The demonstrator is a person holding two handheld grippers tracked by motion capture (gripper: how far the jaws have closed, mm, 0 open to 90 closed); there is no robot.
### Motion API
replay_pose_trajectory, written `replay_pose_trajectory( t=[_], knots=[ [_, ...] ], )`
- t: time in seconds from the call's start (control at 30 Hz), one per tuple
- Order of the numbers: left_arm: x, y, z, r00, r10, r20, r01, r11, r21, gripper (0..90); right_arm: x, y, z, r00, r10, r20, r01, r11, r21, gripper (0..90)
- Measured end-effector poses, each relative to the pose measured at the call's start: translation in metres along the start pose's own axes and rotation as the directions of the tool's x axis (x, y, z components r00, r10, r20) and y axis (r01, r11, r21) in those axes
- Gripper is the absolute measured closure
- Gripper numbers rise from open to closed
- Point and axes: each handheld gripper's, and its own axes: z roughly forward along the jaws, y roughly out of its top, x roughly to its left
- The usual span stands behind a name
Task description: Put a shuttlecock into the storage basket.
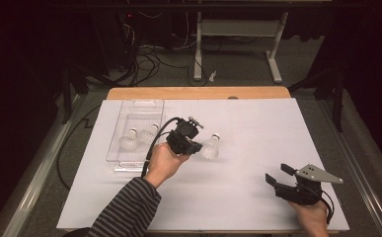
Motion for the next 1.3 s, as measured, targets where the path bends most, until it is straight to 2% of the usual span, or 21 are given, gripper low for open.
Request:
replay_pose_trajectory(
  t=[1.3],
  knots=[
    [0.013,-0.009,-0.025,0.9998,-0.018,-0.002,0.018,0.9997,-0.016,89.7,0.000,0.000,0.000,1.0000,0.000,0.001,0.000,1.000,0.001,29.9]
  ],
)
